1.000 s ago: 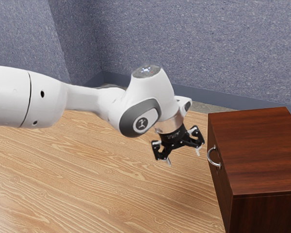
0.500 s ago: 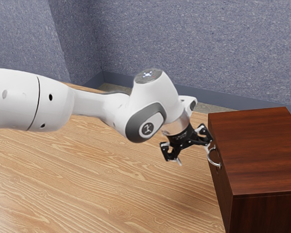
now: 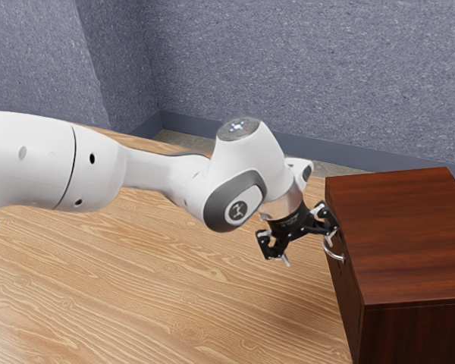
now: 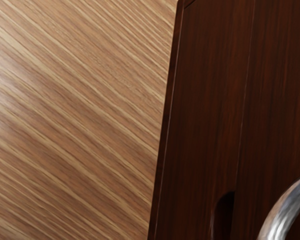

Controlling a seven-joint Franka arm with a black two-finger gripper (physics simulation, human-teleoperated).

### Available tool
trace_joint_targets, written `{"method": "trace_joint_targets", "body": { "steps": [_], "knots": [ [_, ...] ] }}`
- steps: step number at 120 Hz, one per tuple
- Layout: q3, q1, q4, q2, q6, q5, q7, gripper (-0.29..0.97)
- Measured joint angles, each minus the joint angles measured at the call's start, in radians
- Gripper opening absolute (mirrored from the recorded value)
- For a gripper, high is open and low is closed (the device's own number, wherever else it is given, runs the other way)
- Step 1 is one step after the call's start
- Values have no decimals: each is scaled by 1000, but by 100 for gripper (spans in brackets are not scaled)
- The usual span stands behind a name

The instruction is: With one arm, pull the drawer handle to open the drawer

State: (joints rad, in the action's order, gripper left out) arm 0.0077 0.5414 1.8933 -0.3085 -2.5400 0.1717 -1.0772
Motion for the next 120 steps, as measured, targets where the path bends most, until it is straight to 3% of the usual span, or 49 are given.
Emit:
{"method": "trace_joint_targets", "body": {
  "steps": [42, 120],
  "knots": [
    [1, -1, 1, 0, -3, 15, -1, 60],
    [12, -16, 81, 74, 54, 7, 7, 61]
  ]
}}
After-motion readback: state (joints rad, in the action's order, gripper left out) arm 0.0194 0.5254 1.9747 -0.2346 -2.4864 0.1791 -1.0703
